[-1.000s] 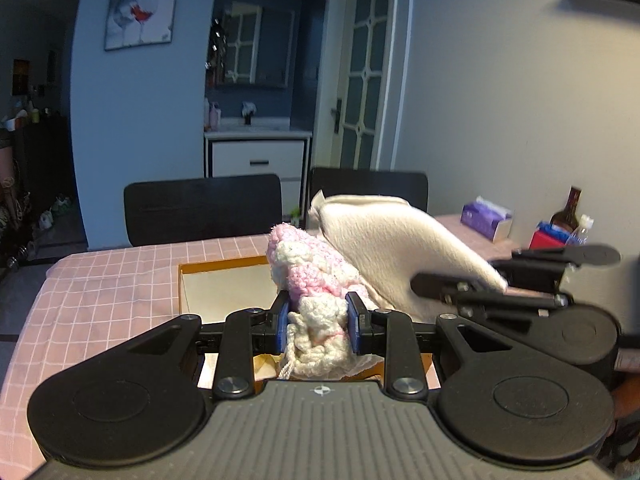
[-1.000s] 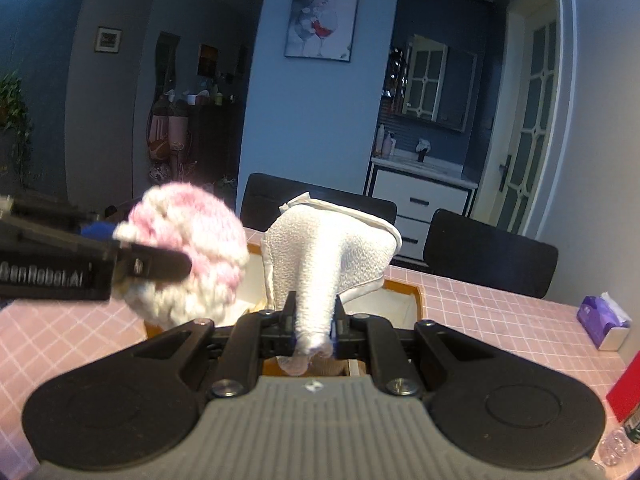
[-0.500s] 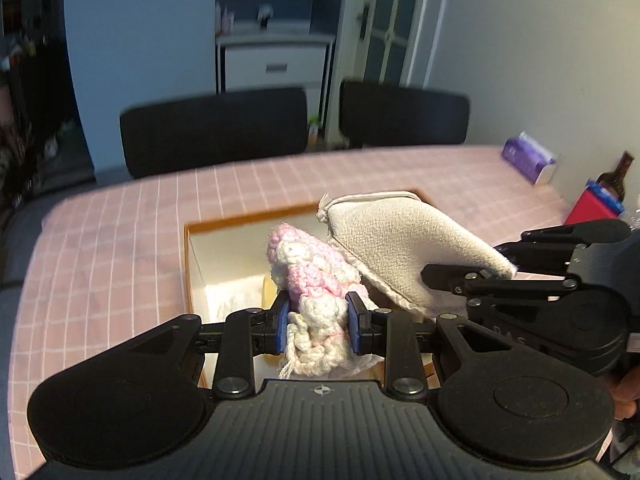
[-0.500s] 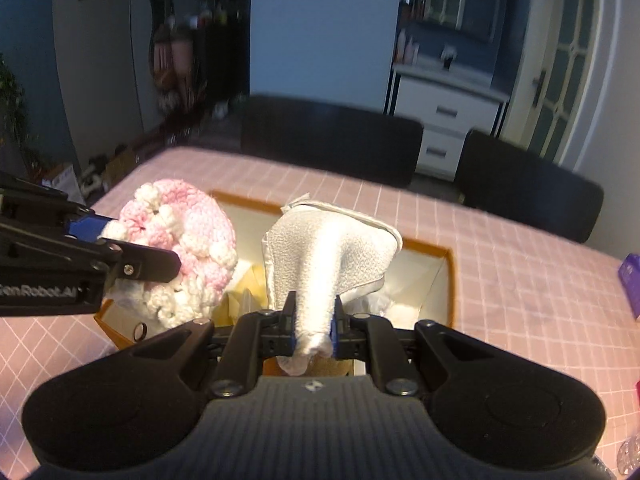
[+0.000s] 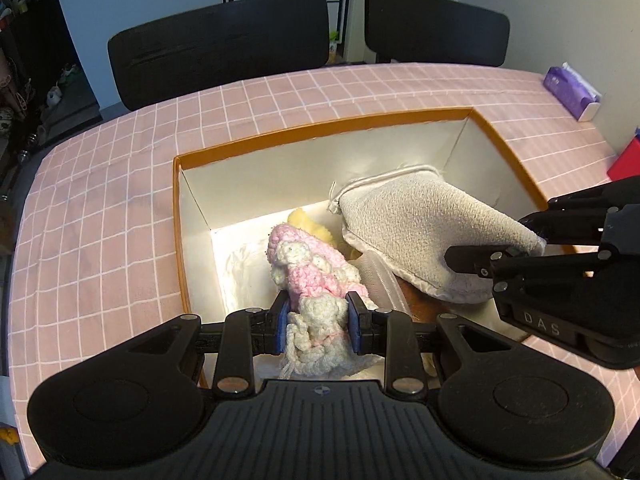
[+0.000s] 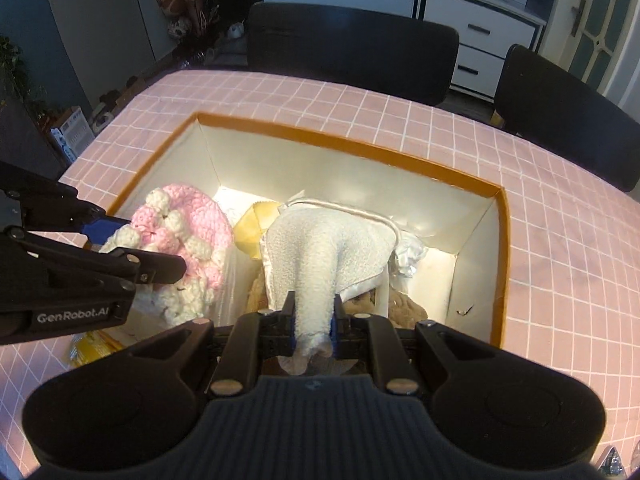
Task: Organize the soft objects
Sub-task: 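Lift the knitted item and towel and lower both into the orange box, then open both tools to release the knitted item and towel in the box, then move both tools back toward the yellow snack packet and knitted orange fruit, then grasp the yellow snack packet with the left tool while the right tool grasps the knitted orange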
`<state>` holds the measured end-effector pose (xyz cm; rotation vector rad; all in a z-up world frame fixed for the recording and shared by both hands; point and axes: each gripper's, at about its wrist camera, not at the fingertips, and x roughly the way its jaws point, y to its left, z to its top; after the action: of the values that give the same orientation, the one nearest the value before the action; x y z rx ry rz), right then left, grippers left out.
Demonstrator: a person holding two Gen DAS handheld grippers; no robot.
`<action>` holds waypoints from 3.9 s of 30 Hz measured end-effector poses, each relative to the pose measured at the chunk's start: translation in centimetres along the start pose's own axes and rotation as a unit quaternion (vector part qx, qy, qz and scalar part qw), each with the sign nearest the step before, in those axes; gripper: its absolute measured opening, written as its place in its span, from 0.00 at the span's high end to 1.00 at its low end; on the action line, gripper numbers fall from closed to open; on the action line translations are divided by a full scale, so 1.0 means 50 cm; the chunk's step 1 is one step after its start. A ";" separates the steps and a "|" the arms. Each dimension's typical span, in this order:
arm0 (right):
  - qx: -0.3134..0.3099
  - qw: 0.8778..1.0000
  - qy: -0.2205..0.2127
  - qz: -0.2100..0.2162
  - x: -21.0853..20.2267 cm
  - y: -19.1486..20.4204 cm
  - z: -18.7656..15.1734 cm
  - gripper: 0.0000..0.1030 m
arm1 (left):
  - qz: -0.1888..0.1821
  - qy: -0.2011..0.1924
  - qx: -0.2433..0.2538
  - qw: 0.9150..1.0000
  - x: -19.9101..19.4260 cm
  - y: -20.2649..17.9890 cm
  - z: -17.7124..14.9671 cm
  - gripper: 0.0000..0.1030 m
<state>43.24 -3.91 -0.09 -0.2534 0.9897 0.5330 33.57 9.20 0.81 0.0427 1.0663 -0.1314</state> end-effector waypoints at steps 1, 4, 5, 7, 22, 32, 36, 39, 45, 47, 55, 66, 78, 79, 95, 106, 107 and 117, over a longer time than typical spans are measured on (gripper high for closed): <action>-0.003 1.000 0.004 0.001 0.006 0.001 0.003 0.88 | 0.002 0.003 0.002 1.000 0.006 -0.002 0.003 0.69; -0.012 1.000 0.015 0.003 0.025 0.007 0.008 0.88 | 0.014 0.013 0.003 1.000 0.025 -0.004 0.011 0.69; -0.015 1.000 0.019 0.002 0.031 0.009 0.010 0.88 | 0.017 0.016 0.002 1.000 0.031 -0.002 0.012 0.69; -0.017 1.000 0.025 0.004 0.040 0.012 0.008 0.88 | 0.021 0.023 -0.002 1.000 0.043 0.004 0.014 0.69; -0.013 0.999 0.046 0.005 0.066 0.012 -0.008 0.83 | 0.046 0.044 0.017 0.998 0.079 -0.004 0.008 0.58; -0.027 0.999 0.019 -0.019 0.017 0.023 -0.010 0.52 | 0.023 0.009 -0.004 1.000 0.020 0.013 0.002 0.49; -0.028 0.999 0.003 -0.022 -0.018 0.029 -0.014 0.47 | 0.008 -0.013 -0.002 1.000 -0.015 0.009 -0.007 0.45; -0.028 0.999 -0.012 -0.025 -0.048 0.035 -0.018 0.44 | 0.003 -0.028 0.000 1.000 -0.043 0.004 -0.014 0.45; -0.026 0.998 -0.054 -0.030 -0.118 0.055 -0.037 0.37 | -0.012 -0.083 -0.001 0.996 -0.115 -0.004 -0.044 0.43; -0.024 0.997 -0.072 -0.033 -0.138 0.066 -0.047 0.36 | -0.022 -0.106 -0.004 0.994 -0.140 -0.007 -0.058 0.43; 0.010 0.988 -0.148 -0.035 -0.199 0.093 -0.128 0.33 | -0.033 -0.213 0.004 0.977 -0.220 -0.022 -0.161 0.43; 0.017 0.963 -0.260 -0.074 -0.231 0.149 -0.303 0.30 | -0.049 -0.332 -0.016 0.942 -0.248 -0.043 -0.345 0.43; 0.043 0.955 -0.280 -0.084 -0.171 0.172 -0.487 0.26 | -0.029 -0.328 -0.102 0.939 -0.169 -0.021 -0.504 0.42; 0.045 0.956 -0.277 -0.083 -0.161 0.174 -0.497 0.26 | -0.026 -0.324 -0.106 0.940 -0.163 -0.018 -0.518 0.41; 0.040 0.970 -0.232 -0.061 -0.069 0.231 -0.538 0.26 | 0.024 -0.277 -0.106 0.955 -0.097 -0.020 -0.565 0.20; 0.039 0.977 -0.202 -0.062 -0.021 0.244 -0.461 0.26 | 0.038 -0.266 -0.136 0.953 -0.076 0.057 -0.481 0.14; 0.041 0.977 -0.199 -0.062 -0.016 0.243 -0.454 0.26 | 0.040 -0.261 -0.134 0.955 -0.069 0.061 -0.471 0.14; 0.076 0.980 -0.182 -0.039 0.015 0.217 -0.409 0.42 | 0.005 -0.213 -0.166 0.963 -0.002 0.114 -0.404 0.27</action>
<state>22.94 -3.46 -11.24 -0.0544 0.6556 0.4108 16.66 16.84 -9.02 -0.2723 0.6468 0.0484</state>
